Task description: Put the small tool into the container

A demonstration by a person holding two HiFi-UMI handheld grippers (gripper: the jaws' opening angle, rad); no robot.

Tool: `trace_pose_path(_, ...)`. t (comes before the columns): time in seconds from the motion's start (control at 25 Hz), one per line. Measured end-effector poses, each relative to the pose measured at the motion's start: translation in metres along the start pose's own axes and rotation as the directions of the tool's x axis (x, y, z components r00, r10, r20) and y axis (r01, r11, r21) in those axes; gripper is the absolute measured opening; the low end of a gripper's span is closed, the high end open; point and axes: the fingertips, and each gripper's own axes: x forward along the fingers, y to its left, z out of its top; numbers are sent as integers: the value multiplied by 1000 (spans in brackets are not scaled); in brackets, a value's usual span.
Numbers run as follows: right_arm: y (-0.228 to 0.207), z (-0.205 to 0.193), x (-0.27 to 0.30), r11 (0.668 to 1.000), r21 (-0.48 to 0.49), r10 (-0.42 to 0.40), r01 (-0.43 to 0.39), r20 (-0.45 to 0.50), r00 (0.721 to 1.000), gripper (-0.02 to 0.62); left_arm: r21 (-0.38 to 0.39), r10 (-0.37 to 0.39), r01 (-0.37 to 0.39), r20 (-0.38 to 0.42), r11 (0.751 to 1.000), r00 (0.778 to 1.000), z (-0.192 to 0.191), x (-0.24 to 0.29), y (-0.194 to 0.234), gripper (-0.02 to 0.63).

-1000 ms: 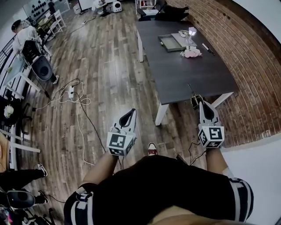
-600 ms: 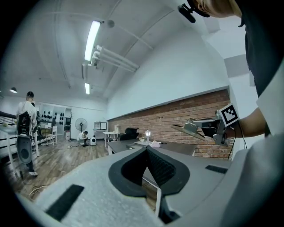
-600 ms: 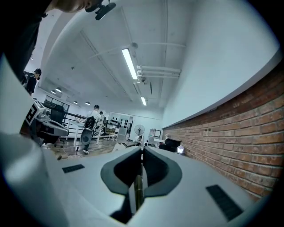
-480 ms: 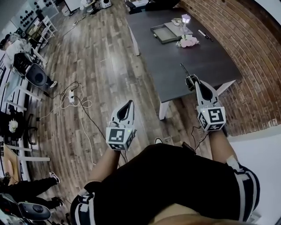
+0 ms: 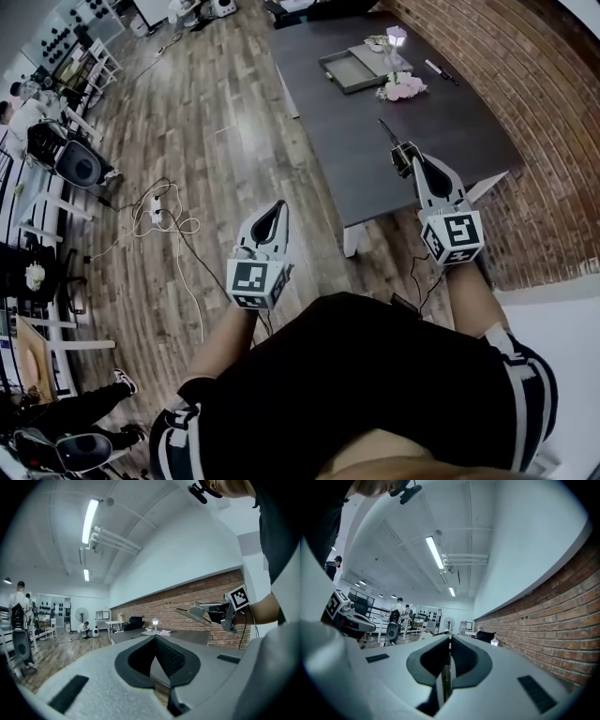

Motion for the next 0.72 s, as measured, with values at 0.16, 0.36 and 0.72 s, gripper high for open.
trace_pose_path(0.16, -13, 2, 13, 1000, 4, -2, 2, 10, 1000, 3, 12, -22, 22, 8, 1000, 1000, 8, 17, -6, 9)
trace_pose_path(0.36, -20, 0, 16, 1000, -16, 6, -6, 7, 1000, 2, -12, -30, 30, -33, 999, 999, -5, 27, -10, 9)
trace_pose_path(0.72, -16, -3, 17, 1000, -10, 28, -28, -7, 1000, 3, -42, -38, 33, -101, 999, 994, -29, 35, -6, 9)
